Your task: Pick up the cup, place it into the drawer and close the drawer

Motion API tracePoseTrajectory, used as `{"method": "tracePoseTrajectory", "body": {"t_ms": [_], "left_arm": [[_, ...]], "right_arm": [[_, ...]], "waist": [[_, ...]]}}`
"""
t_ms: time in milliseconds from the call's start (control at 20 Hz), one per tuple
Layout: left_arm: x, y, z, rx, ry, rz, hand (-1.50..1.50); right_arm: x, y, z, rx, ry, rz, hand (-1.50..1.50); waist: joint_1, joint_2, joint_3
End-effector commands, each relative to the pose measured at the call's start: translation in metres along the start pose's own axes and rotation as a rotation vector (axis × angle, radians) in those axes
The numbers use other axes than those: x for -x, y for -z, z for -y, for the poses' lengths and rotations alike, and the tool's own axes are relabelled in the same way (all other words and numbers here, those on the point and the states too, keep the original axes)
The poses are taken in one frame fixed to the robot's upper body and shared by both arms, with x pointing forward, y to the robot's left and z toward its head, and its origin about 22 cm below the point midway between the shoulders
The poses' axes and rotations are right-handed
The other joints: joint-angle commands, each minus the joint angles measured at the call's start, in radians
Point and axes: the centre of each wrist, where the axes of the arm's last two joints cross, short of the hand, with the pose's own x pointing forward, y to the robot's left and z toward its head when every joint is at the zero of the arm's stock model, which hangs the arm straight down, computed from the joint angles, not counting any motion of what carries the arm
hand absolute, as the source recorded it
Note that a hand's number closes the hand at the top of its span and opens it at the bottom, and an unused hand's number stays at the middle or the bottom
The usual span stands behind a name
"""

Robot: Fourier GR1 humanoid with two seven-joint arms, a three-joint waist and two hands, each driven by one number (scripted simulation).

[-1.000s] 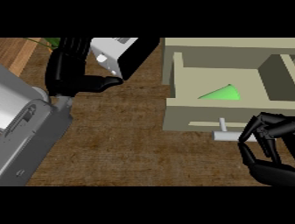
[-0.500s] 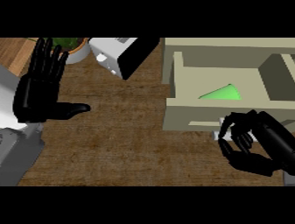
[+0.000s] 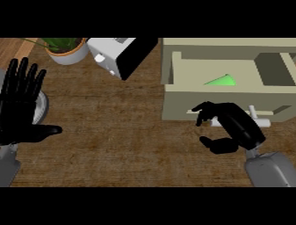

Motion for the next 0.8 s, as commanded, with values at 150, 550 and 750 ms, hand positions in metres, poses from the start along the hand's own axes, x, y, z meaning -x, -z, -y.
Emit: {"method": "tracePoseTrajectory", "body": {"t_ms": [150,550,750], "left_arm": [[-0.003,-0.024,-0.036,0.003,-0.013,0.012,-1.50],[0.005,-0.026,-0.034,-0.010,-0.014,0.014,-1.50],[-0.009,-0.023,-0.044,0.012,-0.027,0.012,-1.50]], "right_arm": [[0.034,0.034,-0.019,-0.084,-0.066,-0.059,-1.50],[0.062,0.073,-0.010,-0.075,-0.022,-0.074,-1.50],[0.087,0.078,-0.008,-0.090,0.041,-0.087,-1.50]], "waist": [[-0.002,0.001,0.000],[-0.004,0.002,0.000],[0.009,0.005,0.001]]}}
